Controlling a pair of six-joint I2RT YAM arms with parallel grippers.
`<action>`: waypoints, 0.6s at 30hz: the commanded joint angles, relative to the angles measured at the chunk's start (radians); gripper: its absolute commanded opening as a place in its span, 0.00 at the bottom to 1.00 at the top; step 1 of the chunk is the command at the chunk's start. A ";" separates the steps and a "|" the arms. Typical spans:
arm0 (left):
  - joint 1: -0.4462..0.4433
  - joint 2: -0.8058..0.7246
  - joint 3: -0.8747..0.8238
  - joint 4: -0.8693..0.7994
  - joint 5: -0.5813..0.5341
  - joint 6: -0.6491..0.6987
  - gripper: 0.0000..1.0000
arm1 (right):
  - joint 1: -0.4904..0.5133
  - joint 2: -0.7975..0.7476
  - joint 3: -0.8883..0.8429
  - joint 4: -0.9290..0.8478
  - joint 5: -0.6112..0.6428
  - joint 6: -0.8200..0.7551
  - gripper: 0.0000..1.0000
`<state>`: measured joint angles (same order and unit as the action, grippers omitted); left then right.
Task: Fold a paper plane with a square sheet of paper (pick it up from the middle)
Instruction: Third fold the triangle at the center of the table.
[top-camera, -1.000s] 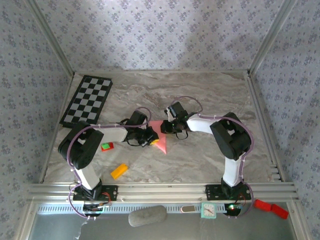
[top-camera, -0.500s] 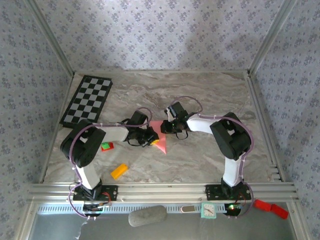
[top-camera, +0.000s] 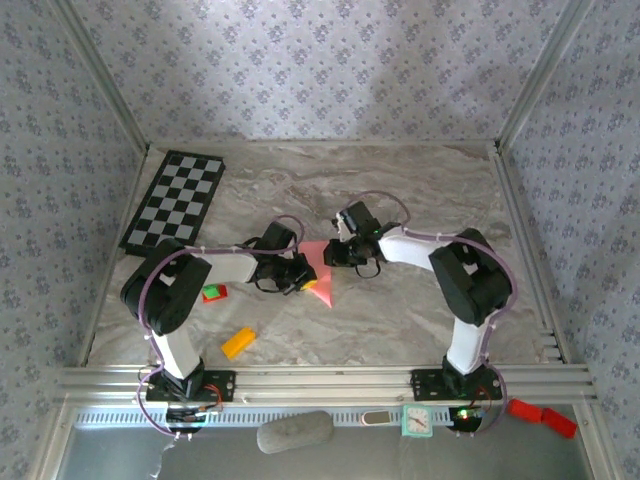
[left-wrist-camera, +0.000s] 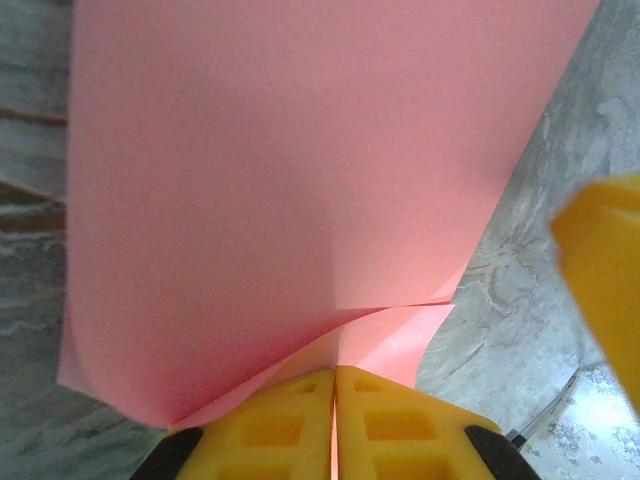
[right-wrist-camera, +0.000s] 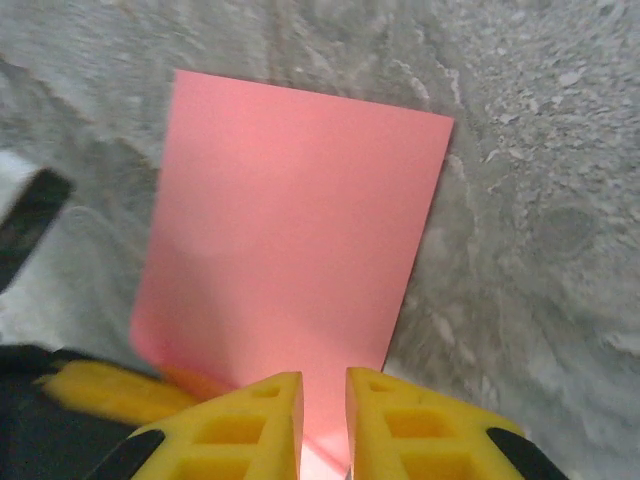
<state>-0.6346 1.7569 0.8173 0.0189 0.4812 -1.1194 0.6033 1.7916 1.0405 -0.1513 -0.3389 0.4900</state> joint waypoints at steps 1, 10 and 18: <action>0.014 0.016 -0.020 -0.060 -0.065 -0.020 0.08 | -0.001 -0.109 -0.046 -0.029 -0.041 0.017 0.20; 0.016 0.025 -0.042 -0.041 -0.089 -0.068 0.07 | 0.097 -0.243 -0.213 0.001 -0.020 0.124 0.07; 0.017 0.030 -0.063 -0.022 -0.100 -0.091 0.07 | 0.179 -0.186 -0.207 0.045 0.003 0.192 0.02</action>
<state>-0.6285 1.7561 0.7952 0.0658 0.4778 -1.1950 0.7700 1.5776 0.8207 -0.1303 -0.3523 0.6334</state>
